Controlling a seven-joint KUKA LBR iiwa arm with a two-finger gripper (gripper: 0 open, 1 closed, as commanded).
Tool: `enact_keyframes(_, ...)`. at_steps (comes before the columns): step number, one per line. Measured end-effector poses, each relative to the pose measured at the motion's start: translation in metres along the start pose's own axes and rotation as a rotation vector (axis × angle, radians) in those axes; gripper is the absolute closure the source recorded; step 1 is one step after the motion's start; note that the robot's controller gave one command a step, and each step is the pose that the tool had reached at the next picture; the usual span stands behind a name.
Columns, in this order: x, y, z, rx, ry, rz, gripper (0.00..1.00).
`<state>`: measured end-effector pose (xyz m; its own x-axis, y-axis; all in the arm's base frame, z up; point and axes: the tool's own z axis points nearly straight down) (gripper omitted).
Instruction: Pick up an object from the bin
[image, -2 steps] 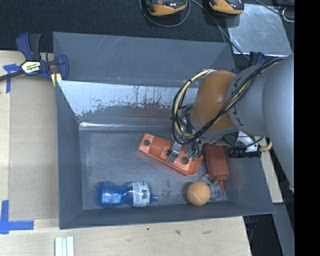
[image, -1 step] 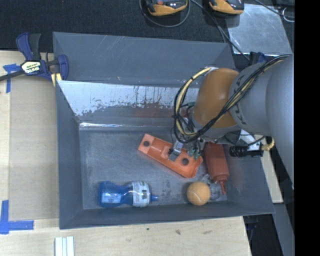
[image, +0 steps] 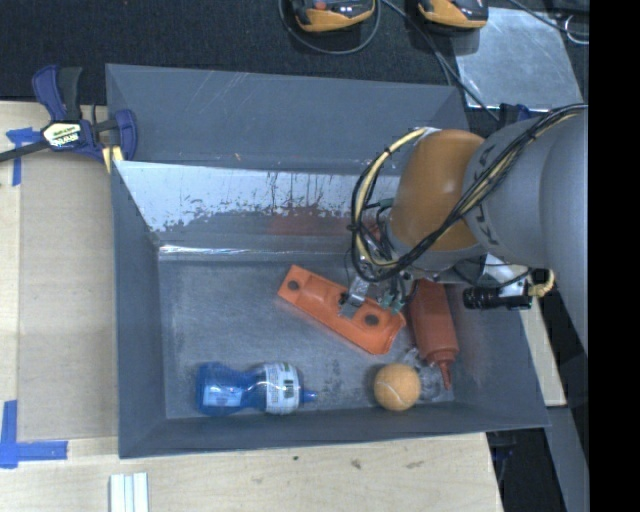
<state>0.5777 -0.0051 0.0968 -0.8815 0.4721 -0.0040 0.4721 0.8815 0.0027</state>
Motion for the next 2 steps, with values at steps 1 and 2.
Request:
enact_keyframes(1, -0.0005, 0.0000, -0.0105, -0.001, -0.002, -0.001, 1.00)
enact_keyframes(2, -0.0010, 0.0001, -0.0180, -0.002, -0.003, -0.001, 1.00)
